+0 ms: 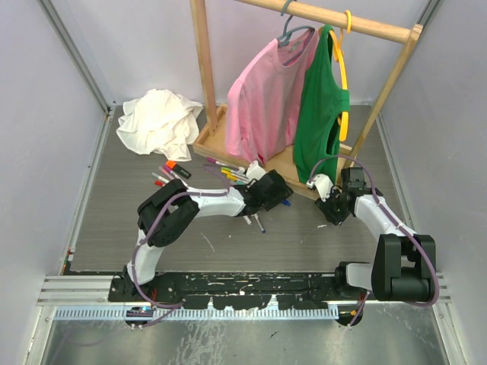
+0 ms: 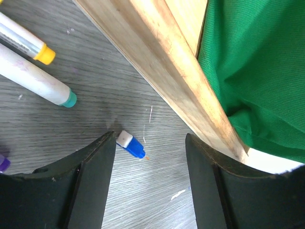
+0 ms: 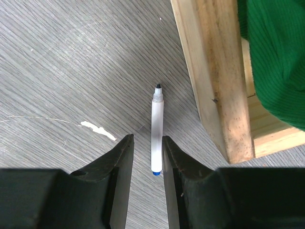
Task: Open the pen caps
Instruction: Adjust the pen cap at the center of the board.
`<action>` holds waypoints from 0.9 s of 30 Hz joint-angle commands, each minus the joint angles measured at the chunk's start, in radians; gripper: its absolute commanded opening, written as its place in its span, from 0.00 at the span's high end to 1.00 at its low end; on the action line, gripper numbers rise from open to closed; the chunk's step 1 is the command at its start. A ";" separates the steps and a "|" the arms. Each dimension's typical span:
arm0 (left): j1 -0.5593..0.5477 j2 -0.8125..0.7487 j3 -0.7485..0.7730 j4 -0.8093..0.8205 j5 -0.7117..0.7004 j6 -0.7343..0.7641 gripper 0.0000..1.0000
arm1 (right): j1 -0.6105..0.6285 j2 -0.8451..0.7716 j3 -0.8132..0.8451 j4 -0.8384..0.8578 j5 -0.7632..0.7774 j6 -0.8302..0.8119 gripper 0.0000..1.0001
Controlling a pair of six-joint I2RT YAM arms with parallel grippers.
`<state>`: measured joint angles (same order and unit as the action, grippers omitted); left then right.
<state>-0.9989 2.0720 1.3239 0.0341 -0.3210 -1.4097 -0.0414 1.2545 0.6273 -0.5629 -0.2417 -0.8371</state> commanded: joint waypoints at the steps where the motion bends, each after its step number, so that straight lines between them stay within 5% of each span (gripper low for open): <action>1: 0.021 -0.090 -0.016 0.012 0.010 0.080 0.38 | -0.005 -0.029 0.018 -0.003 -0.021 -0.016 0.64; 11: 0.023 -0.181 -0.045 0.001 0.022 0.192 0.38 | -0.006 -0.033 0.018 -0.003 -0.023 -0.017 0.64; 18: 0.008 -0.229 -0.149 0.031 0.048 0.176 0.70 | -0.007 -0.030 0.019 -0.004 -0.024 -0.017 0.64; 27: 0.000 -0.110 -0.106 0.028 0.109 0.150 0.80 | -0.007 -0.037 0.017 -0.009 -0.024 -0.015 0.64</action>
<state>-0.9939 1.9141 1.1767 0.0402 -0.2417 -1.2480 -0.0433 1.2503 0.6273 -0.5655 -0.2466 -0.8394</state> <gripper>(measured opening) 0.208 0.360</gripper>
